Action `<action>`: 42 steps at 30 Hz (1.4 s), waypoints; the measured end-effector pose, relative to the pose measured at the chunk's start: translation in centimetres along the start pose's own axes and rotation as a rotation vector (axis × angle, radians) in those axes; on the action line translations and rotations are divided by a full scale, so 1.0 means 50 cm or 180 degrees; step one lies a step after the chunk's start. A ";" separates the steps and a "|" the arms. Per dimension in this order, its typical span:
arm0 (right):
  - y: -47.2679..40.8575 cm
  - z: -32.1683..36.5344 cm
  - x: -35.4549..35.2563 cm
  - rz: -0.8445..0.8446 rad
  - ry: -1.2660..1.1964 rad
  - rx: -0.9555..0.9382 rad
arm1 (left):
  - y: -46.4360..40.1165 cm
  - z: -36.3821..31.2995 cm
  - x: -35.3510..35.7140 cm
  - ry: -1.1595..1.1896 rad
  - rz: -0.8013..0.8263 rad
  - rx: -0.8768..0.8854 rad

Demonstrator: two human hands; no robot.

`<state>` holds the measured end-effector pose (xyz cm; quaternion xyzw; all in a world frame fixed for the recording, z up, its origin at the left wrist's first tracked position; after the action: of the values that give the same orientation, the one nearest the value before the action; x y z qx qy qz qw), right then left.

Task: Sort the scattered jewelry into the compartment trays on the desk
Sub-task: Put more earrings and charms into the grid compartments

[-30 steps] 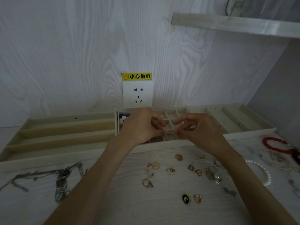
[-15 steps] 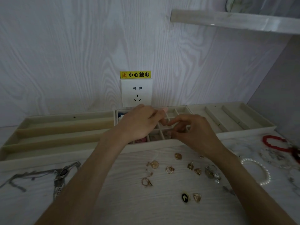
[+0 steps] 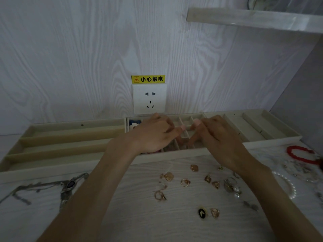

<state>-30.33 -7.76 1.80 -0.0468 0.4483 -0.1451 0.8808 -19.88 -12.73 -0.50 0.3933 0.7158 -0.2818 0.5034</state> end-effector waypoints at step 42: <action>-0.062 0.066 -0.024 0.1495 -0.0290 -0.0093 | 0.018 0.044 -0.070 0.1339 0.0152 -0.0153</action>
<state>-29.02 -10.53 5.33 0.0395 0.4087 0.0724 0.9089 -17.37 -15.00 2.04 0.4483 0.8021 -0.1643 0.3587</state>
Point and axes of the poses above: each hand's wrist, its own y-axis away from the middle knuckle, its own x-axis out of the palm, z = x × y, the point moved 10 cm from there along -y, towards the middle knuckle, and after that the axes turned 10 degrees about x, right-handed, at the moved point
